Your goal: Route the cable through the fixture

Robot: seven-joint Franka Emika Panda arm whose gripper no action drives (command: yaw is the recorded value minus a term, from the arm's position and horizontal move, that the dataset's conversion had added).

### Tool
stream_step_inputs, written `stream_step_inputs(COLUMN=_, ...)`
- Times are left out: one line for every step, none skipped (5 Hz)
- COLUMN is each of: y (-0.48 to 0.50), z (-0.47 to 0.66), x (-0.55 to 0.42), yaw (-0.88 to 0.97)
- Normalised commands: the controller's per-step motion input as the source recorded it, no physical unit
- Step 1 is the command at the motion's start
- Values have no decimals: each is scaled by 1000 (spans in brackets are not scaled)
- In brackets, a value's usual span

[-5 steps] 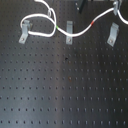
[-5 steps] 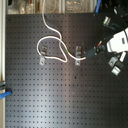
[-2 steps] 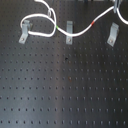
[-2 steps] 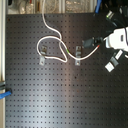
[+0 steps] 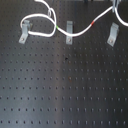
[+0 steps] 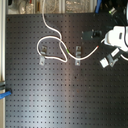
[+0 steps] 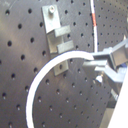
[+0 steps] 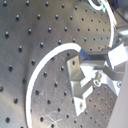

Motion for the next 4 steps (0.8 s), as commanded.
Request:
stream_step_inputs(y=99, z=149, x=155, yaw=411)
stream_step_inputs(y=-4, z=0, x=12, yaw=103)
stream_step_inputs(y=42, z=414, x=-109, yaw=0)
stream_step_inputs(y=191, z=498, x=-146, yaw=-189)
